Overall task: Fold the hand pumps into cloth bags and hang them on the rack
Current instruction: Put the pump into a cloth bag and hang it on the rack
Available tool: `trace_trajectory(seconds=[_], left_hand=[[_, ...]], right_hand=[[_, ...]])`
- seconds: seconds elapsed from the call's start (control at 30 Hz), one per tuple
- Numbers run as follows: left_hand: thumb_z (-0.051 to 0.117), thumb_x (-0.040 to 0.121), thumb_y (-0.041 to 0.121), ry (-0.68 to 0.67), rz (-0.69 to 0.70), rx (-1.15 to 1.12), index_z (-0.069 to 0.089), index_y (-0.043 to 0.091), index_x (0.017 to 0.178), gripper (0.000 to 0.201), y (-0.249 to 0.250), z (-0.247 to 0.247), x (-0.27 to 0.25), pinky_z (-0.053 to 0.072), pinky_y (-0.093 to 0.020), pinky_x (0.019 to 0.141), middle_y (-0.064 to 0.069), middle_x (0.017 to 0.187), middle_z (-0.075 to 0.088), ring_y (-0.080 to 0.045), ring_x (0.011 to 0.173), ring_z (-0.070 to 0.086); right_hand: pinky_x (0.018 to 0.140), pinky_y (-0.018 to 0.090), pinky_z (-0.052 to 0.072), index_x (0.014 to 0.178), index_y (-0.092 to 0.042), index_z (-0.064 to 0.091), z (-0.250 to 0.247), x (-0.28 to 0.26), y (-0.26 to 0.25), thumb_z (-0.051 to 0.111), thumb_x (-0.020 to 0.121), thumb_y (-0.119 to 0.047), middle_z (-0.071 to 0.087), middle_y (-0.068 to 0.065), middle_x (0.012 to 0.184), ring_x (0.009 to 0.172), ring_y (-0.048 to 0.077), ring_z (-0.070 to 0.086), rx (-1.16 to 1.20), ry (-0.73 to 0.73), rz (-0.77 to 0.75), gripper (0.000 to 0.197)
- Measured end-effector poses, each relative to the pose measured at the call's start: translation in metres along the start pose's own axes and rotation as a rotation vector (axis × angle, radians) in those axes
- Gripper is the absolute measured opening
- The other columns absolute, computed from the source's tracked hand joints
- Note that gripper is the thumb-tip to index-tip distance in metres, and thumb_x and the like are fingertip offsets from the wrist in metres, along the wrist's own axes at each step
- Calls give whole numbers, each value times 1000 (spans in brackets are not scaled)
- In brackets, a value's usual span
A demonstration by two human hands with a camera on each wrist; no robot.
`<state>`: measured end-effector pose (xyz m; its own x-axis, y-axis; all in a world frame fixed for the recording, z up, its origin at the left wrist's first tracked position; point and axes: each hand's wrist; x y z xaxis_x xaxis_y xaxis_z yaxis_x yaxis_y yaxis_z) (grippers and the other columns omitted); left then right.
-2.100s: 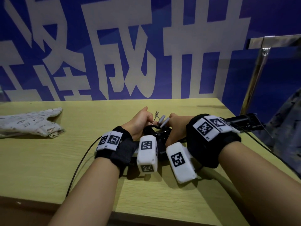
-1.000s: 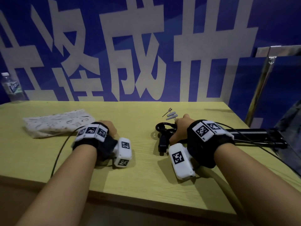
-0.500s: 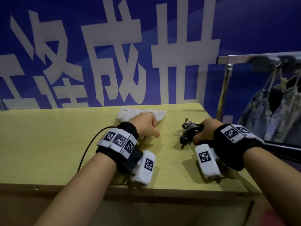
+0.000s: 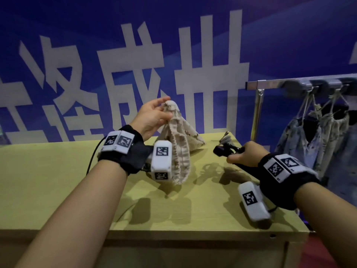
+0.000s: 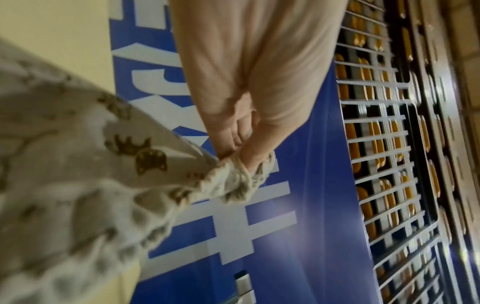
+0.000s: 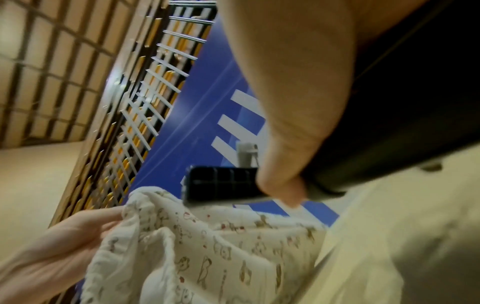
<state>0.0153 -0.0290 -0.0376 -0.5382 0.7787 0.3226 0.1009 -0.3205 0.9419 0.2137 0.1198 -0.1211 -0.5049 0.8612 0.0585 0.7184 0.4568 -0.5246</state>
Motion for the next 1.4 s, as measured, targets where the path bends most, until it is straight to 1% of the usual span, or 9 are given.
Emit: trace_trajectory(seconds=[0.37,0.47,0.57,0.7,0.8,0.93,1.03,1.2,1.4], left_hand=[[55,87,-7,-134,-52,329,51,12,121,39,-5,30,-2,56,-25,77,-7,127,50,-21,111,56],[55,92,6,-201,-113,432,50,12,119,28,-11,27,-13,53,-27,81,-4,114,53,-17,100,58],[53,91,7,-155,-134,796,51,15,92,8,-27,16,-26,46,-24,65,0,87,54,-12,71,52],[54,86,8,-223,-62,1088,40,18,73,21,-43,11,-45,33,-23,55,3,72,44,-11,61,39],[59,86,23,-349,-120,1176,40,15,77,23,-44,24,-61,25,-26,52,-6,69,40,-19,56,34],[57,82,55,-289,-77,1553,45,17,127,60,-52,45,-67,40,-32,63,-11,86,56,-27,75,55],[49,91,43,-221,-61,1875,53,16,107,32,-57,53,-61,38,-29,71,1,91,54,-21,86,54],[45,91,16,-270,-103,1395,38,13,71,22,-45,48,-47,31,-26,52,-1,67,41,-18,61,40],[35,96,6,-300,-154,1012,42,8,86,13,-17,45,-42,35,-24,49,-4,69,40,-17,55,39]], right_hand=[[70,27,42,73,-26,57,-21,-57,-37,72,77,-29,58,-2,75,75,16,55,8,-322,-486,16],[70,25,43,85,-16,62,-16,-59,-46,71,79,-27,58,-3,76,76,16,55,1,-331,-474,15],[63,23,41,86,-12,63,-16,-55,-46,69,79,-31,59,1,77,72,15,54,-28,-315,-413,21],[71,27,49,79,-20,68,-18,-49,-37,70,72,-42,68,0,79,75,16,62,-2,-320,-322,24],[76,29,51,83,-22,68,-21,-46,-30,70,71,-45,71,1,83,79,17,65,46,-315,-257,26],[65,23,48,84,-21,63,-24,-48,-25,70,77,-40,68,-1,81,75,15,64,105,-318,-213,22],[65,24,48,81,-22,63,-27,-50,-22,69,75,-44,68,0,79,75,15,64,90,-300,-210,23],[72,27,52,85,-18,65,-35,-56,-18,67,78,-39,69,2,82,77,18,66,148,-345,-221,22],[76,33,51,99,-8,64,-53,-67,-27,61,86,-33,67,9,84,80,25,64,278,-351,-277,28]])
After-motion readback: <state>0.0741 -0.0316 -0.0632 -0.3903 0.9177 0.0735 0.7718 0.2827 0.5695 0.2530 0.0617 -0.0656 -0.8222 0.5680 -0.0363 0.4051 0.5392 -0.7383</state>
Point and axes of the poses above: each hand's wrist, its own x-axis towards the middle knuckle, its own z-axis out of the palm, y = z × x
